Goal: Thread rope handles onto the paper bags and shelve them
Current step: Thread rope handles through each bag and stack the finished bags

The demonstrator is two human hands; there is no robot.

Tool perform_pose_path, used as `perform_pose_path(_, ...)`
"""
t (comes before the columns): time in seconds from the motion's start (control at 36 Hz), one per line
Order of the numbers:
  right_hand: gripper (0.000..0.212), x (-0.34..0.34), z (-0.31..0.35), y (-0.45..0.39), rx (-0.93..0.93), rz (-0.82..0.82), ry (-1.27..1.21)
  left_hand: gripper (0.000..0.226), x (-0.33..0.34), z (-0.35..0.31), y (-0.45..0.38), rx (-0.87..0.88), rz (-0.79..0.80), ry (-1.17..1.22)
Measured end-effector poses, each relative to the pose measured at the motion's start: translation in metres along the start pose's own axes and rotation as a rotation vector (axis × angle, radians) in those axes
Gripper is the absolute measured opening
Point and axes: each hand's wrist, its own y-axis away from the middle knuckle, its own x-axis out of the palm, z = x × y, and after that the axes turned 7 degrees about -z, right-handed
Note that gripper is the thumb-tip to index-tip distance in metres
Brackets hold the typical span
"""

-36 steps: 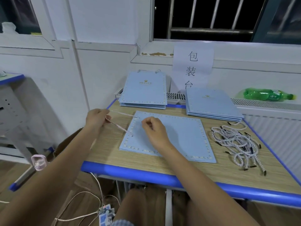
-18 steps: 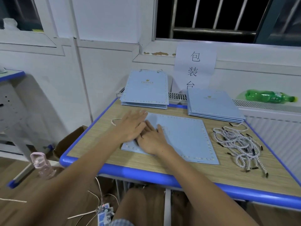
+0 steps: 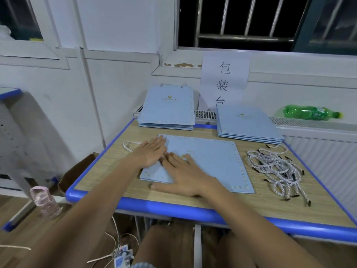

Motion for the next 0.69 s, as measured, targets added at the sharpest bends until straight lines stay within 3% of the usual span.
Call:
perform_pose_path(0.14, 0.069, -0.012, -0.016, 0.022, -0.067, -0.111, 0.187, 0.053, 0.001, 0.01, 0.003, 0.053, 0.001, 0.131)
perform_pose_path(0.22, 0.056, -0.019, -0.019, 0.015, -0.106, -0.205, 0.395, 0.086, -0.001, 0.016, 0.016, 0.032, -0.043, 0.454)
perform_pose_path(0.31, 0.048, -0.026, -0.024, 0.004, -0.165, -0.557, 0.493, 0.066, -0.008, 0.018, 0.033, 0.059, -0.127, 0.772)
perform_pose_path(0.39, 0.043, -0.045, -0.027, -0.005, -0.127, -0.93, 0.522, 0.068, -0.022, 0.017, 0.044, 0.084, -0.302, 0.985)
perform_pose_path(0.44, 0.045, -0.069, -0.023, -0.01, -0.113, -1.129, 0.52, 0.071, -0.035, 0.015, 0.048, 0.143, -0.386, 0.963)
perform_pose_path(0.53, 0.042, -0.109, -0.019, -0.021, -0.055, -1.323, 0.427, 0.034, -0.054, 0.008, 0.048, 0.224, -0.467, 0.847)
perform_pose_path(0.58, 0.038, -0.13, -0.013, -0.021, -0.033, -1.335, 0.388, 0.026, -0.067, 0.002, 0.047, 0.253, -0.537, 0.86)
perform_pose_path(0.64, 0.038, -0.152, -0.006, -0.014, 0.026, -1.198, 0.335, 0.013, -0.082, -0.006, 0.053, 0.287, -0.514, 0.934)
perform_pose_path(0.69, 0.039, -0.166, -0.008, -0.01, 0.096, -1.029, 0.24, 0.017, -0.095, -0.009, 0.06, 0.291, -0.436, 1.042)
